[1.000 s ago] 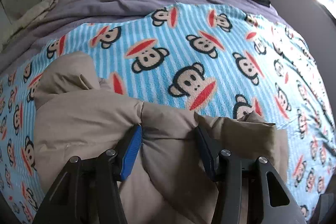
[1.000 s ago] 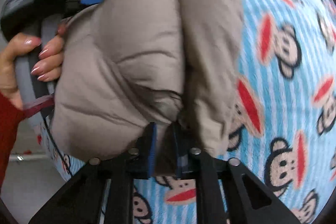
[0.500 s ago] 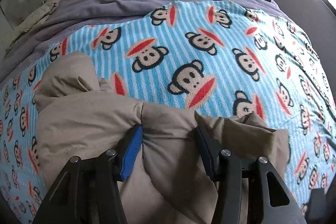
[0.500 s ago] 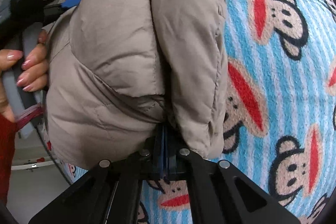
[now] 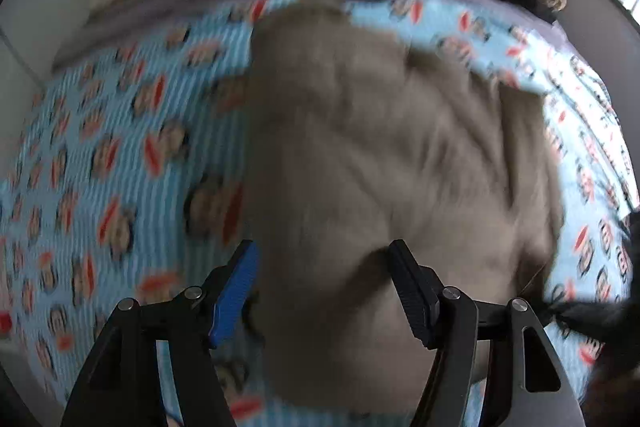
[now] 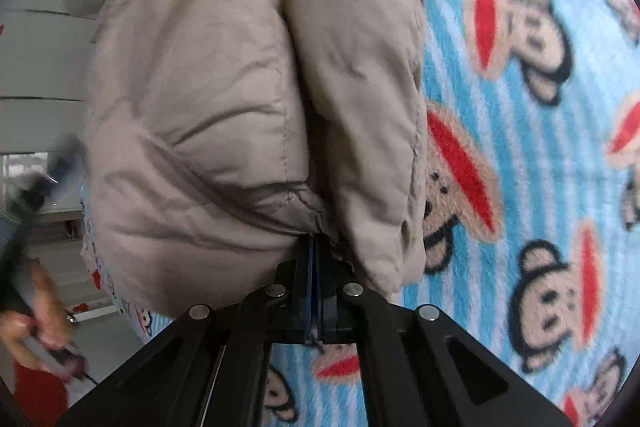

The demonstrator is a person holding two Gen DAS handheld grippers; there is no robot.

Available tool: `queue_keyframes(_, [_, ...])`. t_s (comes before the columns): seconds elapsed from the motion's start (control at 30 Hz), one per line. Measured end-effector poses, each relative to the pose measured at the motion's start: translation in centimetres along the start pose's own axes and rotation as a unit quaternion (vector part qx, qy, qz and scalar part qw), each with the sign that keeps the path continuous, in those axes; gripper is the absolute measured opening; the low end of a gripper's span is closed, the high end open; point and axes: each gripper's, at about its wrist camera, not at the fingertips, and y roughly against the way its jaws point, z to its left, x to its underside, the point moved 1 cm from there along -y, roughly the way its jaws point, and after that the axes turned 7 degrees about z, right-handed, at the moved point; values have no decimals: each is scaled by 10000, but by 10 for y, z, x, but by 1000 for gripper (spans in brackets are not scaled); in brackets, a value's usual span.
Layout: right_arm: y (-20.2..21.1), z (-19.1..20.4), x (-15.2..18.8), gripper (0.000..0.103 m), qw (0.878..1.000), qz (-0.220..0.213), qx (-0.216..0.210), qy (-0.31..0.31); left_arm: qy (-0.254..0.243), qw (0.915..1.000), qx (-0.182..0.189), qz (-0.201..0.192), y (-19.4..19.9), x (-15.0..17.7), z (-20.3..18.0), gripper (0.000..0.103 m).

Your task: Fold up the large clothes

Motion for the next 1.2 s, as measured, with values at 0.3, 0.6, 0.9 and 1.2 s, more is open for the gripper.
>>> queue_keyframes(0.3, [3,22,-21,4,9962,-219,792,299,331,9993,126,112,-12,11,8,74])
queue_keyframes(0.6, [21,16,1,4,9984,-9,567,34,242,9993,117,256,0,17,4,74])
queue_keyframes(0.9, [42,20,42,4,9991,15,408,-110,150,9993,215,277,28,35,-2,74])
queue_keyframes(1.2, [45,31,62,4,9990,21,421,-132,97,9992,207,327,44,50,-3,74])
